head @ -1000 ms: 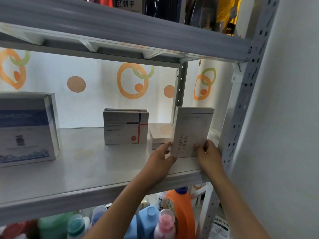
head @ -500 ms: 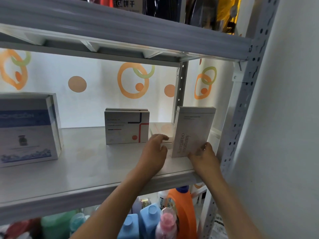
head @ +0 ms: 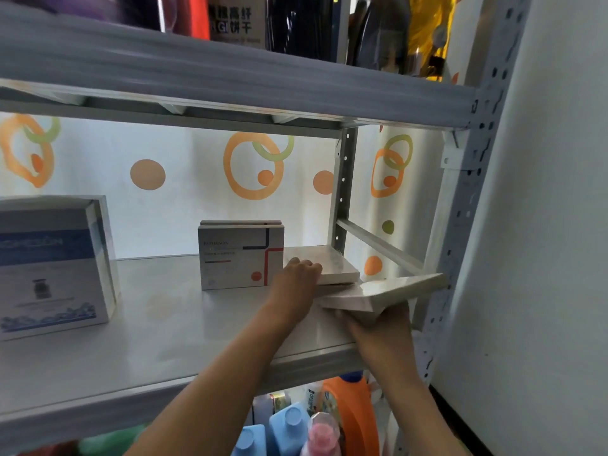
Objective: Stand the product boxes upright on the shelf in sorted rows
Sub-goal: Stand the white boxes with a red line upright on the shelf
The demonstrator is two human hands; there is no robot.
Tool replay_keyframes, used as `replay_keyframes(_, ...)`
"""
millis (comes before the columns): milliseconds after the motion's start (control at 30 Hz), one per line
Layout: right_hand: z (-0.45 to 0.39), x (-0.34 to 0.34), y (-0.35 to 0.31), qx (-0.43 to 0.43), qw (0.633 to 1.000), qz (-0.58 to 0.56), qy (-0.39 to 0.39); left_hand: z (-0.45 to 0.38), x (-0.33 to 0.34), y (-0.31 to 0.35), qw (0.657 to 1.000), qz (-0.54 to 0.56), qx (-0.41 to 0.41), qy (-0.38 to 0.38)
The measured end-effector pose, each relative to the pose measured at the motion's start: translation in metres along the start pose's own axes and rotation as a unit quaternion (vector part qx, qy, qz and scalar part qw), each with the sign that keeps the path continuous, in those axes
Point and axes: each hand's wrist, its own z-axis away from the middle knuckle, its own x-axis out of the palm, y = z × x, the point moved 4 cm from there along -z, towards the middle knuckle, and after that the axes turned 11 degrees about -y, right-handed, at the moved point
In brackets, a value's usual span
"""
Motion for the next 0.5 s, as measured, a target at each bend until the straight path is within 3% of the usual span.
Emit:
replay_keyframes(133,-0.003,0.002,-0.009,0.010,0.994,-0.100,0.038,-0.007,-0.033,-0.004,0.991,0.089,-0.017,0.098)
replay_keyframes(200,-0.004,0.003,-0.009,0.001,0.991,-0.118,0.060,-0.009,-0.054,-0.008,0.971,0.176,-0.055,0.152)
replay_keyframes(300,-0.007,0.004,-0.011,-0.006,0.986,-0.149,0.072,-0.012,-0.080,-0.016,0.920,0.328,-0.110,0.184)
replay_keyframes(500,-0.017,0.009,-0.021,-0.018,0.989,-0.129,0.069,0.006,-0.092,-0.034,0.794,0.557,-0.118,0.214)
